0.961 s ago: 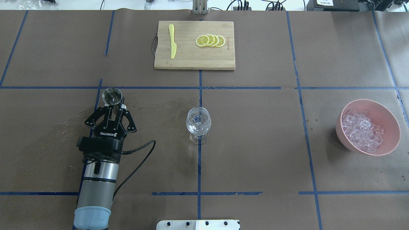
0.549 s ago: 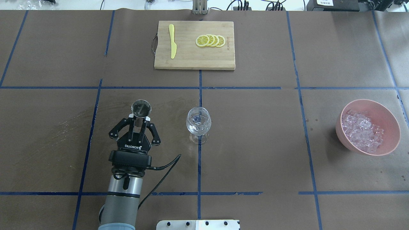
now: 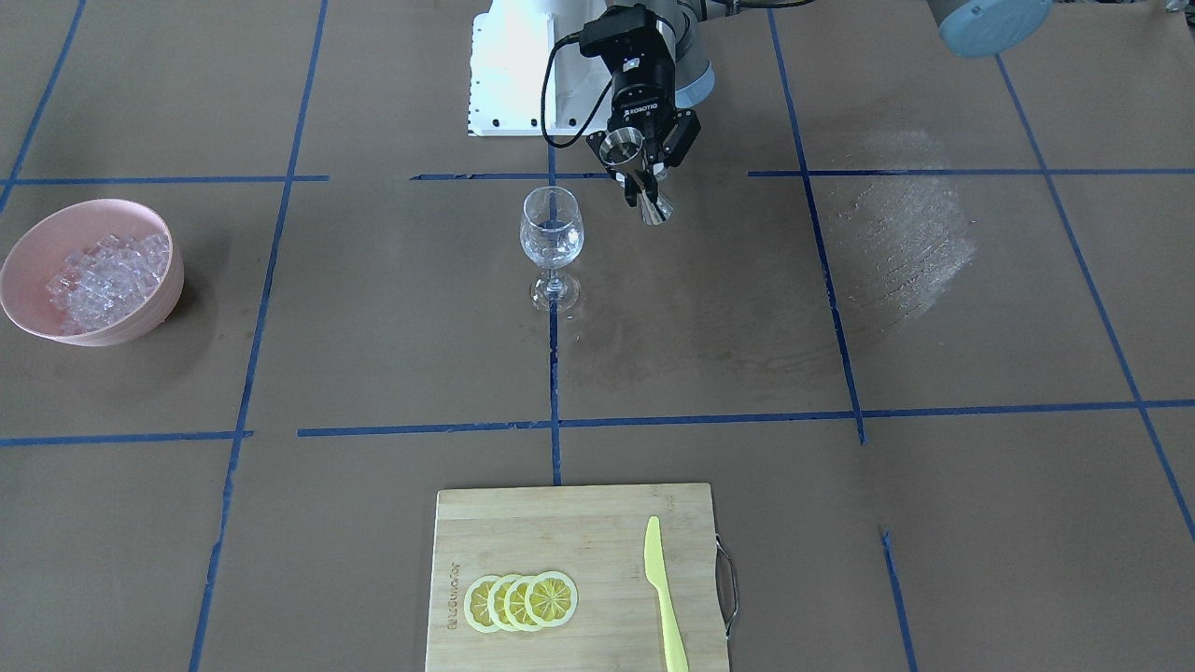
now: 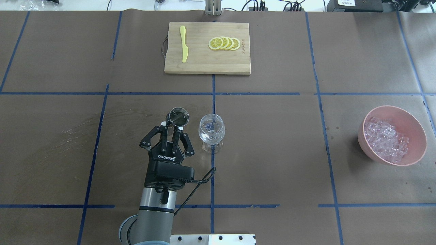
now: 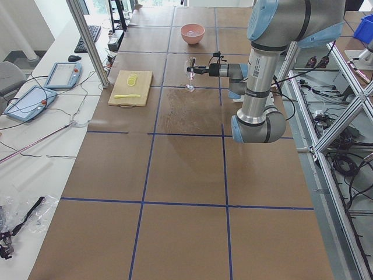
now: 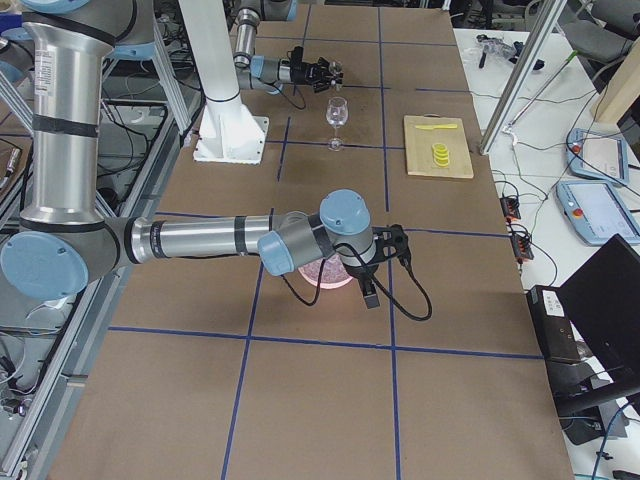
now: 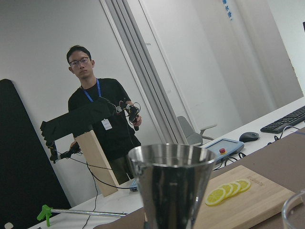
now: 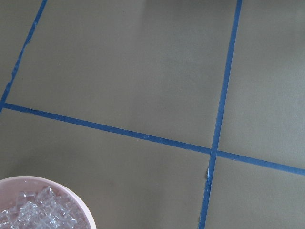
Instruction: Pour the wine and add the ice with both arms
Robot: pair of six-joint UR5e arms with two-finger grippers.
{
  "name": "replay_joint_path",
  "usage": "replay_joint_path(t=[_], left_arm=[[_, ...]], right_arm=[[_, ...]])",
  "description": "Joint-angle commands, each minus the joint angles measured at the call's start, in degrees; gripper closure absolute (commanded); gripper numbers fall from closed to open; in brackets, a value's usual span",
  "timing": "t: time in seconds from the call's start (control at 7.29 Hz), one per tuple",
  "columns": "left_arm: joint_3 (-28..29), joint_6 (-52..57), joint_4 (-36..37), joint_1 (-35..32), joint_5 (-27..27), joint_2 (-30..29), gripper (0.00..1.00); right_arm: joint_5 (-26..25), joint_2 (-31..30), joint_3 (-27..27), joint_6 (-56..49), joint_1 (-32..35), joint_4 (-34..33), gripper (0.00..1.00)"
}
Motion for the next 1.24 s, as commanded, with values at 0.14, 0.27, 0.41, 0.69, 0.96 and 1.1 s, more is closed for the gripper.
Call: replay_joint_path(t=[0.14, 0.27, 0.41, 0.69, 0.96, 1.1], left_arm=[[0.1, 0.0, 6.1, -0.2, -0.5, -0.3, 1.00], [0.1, 0.0, 9.2, -0.3, -0.5, -0.4, 1.00], [0.1, 0.0, 12.9, -0.6, -0.5, -0.5, 1.00], [0.0, 0.3, 18.7, -0.9, -0.5, -1.2, 1.00], [-0.2, 3.4, 22.4, -1.2, -0.5, -1.3, 1.00], [-0.4, 7.0, 22.3, -1.4, -0.4, -1.3, 1.00]], right_arm=[[0.0, -0.1, -0.1, 0.1, 0.0, 0.0, 0.00], [0.0, -0.1, -0.1, 0.1, 0.0, 0.0, 0.00], [0.0, -0.1, -0.1, 0.2, 0.0, 0.0, 0.00], [0.0, 0.0, 0.0, 0.5, 0.0, 0.0, 0.00], [0.0, 0.0, -0.1, 0.5, 0.0, 0.0, 0.00], [0.0, -0.1, 0.0, 0.6, 0.0, 0.0, 0.00]])
